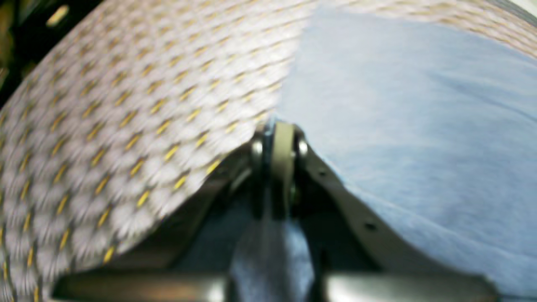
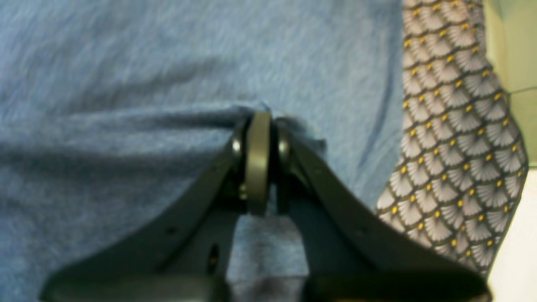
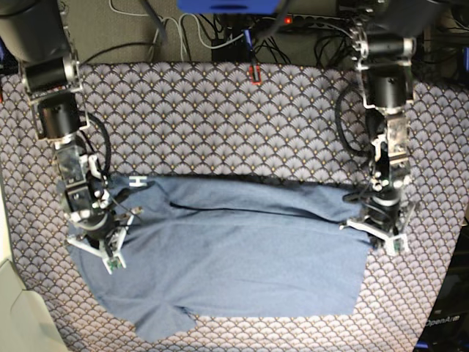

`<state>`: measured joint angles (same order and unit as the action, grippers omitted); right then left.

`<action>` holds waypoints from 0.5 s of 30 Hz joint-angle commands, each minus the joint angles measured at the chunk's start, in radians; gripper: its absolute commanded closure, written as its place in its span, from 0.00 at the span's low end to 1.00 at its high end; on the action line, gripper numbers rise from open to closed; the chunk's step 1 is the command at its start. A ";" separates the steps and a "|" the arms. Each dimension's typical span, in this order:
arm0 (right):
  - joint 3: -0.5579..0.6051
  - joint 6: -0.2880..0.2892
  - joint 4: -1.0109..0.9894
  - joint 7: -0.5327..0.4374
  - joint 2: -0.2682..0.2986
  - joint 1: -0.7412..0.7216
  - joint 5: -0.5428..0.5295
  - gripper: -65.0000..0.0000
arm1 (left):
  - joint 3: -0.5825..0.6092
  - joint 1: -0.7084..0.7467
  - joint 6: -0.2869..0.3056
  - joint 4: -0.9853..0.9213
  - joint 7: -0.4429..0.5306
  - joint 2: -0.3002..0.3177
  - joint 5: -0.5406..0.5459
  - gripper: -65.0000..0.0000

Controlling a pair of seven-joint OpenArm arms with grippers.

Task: Fold the T-shirt properly
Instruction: 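Pull the grasped shoulder edge over the shirt body toward the hem, then open both grippers and release the folded edge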

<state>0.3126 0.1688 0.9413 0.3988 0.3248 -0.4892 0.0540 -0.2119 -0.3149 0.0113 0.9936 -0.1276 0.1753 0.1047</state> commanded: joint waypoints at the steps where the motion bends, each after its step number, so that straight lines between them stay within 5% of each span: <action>1: -0.007 -0.004 0.012 -0.022 0.012 -0.033 0.004 1.00 | 0.010 -0.022 -0.010 0.012 0.027 0.016 -0.001 0.99; 15: -0.008 -0.004 0.008 -0.024 0.012 -0.035 0.004 1.00 | 0.025 -0.056 -0.009 -0.045 0.027 0.020 -0.001 0.98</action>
<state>0.3126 0.1688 0.9356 0.3958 0.3267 -0.4896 0.0532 -0.1833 -0.3359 0.0032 0.9302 -0.1314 0.1852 0.1047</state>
